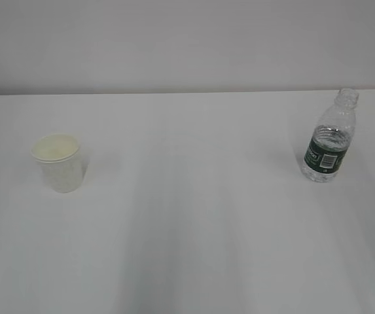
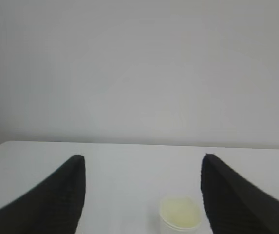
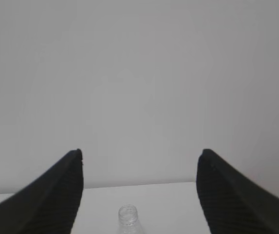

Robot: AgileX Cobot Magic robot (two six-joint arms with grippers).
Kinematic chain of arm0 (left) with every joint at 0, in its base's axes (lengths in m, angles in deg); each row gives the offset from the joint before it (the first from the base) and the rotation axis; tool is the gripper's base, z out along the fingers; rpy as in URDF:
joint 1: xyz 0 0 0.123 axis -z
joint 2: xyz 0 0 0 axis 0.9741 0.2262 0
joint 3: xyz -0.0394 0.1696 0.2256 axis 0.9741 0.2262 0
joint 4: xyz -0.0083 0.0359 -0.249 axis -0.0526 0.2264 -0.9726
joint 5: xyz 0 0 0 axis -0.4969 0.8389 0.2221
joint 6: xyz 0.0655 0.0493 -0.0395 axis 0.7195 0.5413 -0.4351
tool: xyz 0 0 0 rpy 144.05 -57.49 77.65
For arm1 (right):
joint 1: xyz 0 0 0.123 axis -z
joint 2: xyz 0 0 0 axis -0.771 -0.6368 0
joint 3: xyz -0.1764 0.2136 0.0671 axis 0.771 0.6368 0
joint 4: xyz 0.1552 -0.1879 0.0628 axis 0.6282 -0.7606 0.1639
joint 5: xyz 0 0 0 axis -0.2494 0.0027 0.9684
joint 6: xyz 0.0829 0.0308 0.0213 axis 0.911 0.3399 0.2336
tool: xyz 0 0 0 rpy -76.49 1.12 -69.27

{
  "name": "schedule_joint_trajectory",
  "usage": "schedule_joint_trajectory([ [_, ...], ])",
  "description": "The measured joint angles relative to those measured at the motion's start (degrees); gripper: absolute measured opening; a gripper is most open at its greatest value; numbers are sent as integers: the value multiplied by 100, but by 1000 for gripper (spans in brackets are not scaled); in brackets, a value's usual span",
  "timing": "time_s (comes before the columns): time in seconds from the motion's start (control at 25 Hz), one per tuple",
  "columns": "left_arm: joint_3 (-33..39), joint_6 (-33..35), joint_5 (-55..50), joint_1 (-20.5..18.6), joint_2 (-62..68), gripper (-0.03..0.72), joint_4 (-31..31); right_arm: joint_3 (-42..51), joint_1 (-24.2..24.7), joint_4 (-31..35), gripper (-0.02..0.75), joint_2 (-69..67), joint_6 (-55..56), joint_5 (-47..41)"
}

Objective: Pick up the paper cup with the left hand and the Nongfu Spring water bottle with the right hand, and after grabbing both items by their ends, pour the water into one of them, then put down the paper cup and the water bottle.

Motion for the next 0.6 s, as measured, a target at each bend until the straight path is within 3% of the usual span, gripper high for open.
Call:
schedule_joint_trajectory([
  [0.4,152,0,1105,23,334,522,56,0,0,-69,555,-604,0,405],
  [0.6,325,0,1182,23,346,515,-304,0,0,-99,555,-809,0,755],
])
